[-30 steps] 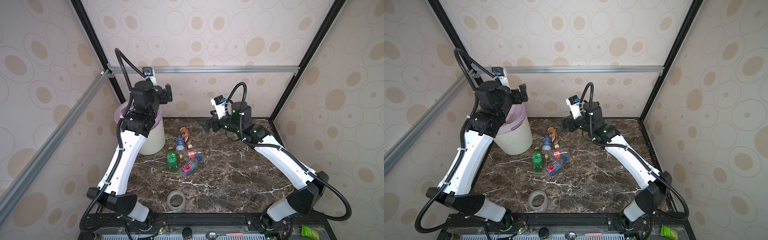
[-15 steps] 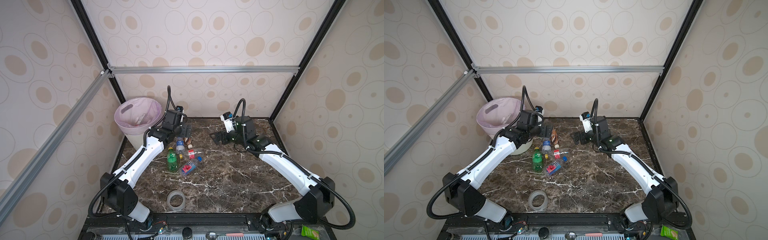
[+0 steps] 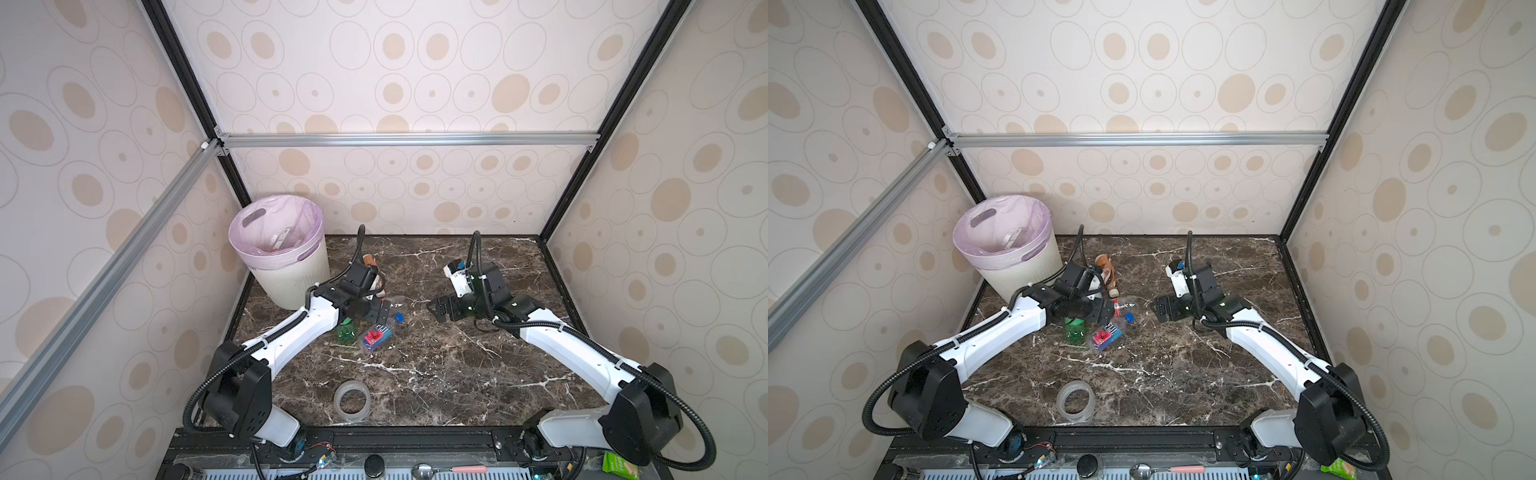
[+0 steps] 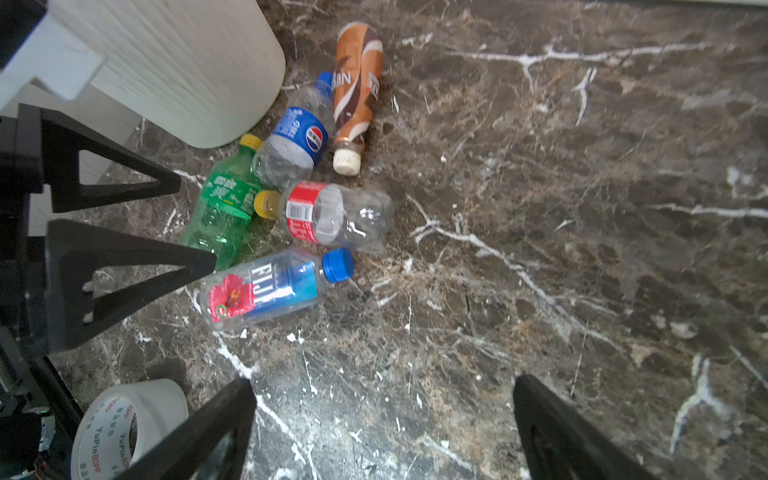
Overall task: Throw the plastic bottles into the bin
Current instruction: 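Lower left gripper toward the bottle pile while right gripper moves beside it, then lower left gripper and close it on the blue-cap Fiji bottle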
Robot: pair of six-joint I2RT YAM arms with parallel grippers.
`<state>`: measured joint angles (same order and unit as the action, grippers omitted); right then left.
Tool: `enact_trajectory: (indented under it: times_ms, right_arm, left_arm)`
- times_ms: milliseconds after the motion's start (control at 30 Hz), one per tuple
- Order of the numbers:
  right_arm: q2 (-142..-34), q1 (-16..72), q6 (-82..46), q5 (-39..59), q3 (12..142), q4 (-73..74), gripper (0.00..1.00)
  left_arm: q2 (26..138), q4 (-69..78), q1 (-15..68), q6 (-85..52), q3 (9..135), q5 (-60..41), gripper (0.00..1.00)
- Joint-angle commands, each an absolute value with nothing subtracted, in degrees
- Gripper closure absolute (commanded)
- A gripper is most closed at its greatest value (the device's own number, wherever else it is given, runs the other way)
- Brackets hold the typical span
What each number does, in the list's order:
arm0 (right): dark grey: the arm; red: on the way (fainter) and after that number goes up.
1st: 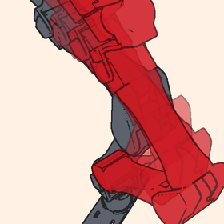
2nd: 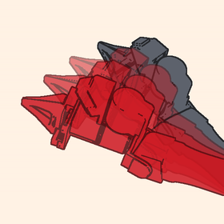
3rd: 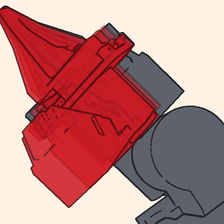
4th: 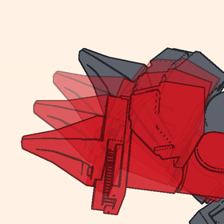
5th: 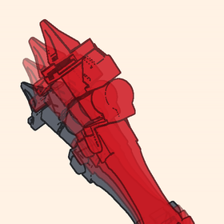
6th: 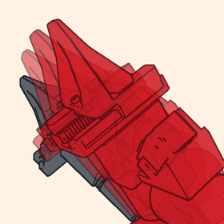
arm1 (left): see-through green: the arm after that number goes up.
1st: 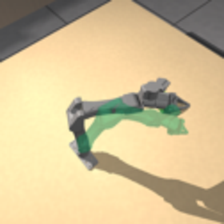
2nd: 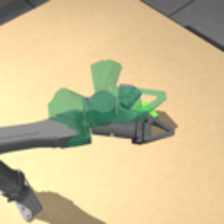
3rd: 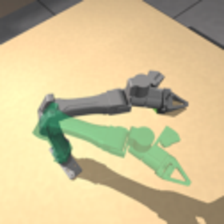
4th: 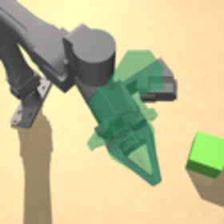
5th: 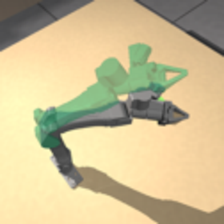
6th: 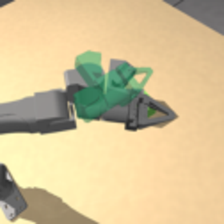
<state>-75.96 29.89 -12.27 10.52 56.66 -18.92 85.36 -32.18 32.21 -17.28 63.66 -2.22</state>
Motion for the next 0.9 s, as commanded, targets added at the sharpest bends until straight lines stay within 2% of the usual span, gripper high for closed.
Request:
enact_trajectory:
  times_ms: [0,567,867]
  right_arm:
    - [-74.27,30.54,-14.81,10.42,54.63,-19.25,0.00]
    - [-73.86,30.55,-18.41,11.00,50.49,-15.07,0.00]
    - [-73.30,29.89,-18.33,8.09,50.03,-16.09,0.00]
  left_arm:
    - [84.25,-32.79,33.39,-18.71,60.95,-1.37,0.01]
    - [91.64,-27.18,35.19,-18.84,57.41,-3.55,0.01]
    - [95.42,-24.92,37.87,-20.02,57.30,-3.78,0.12]
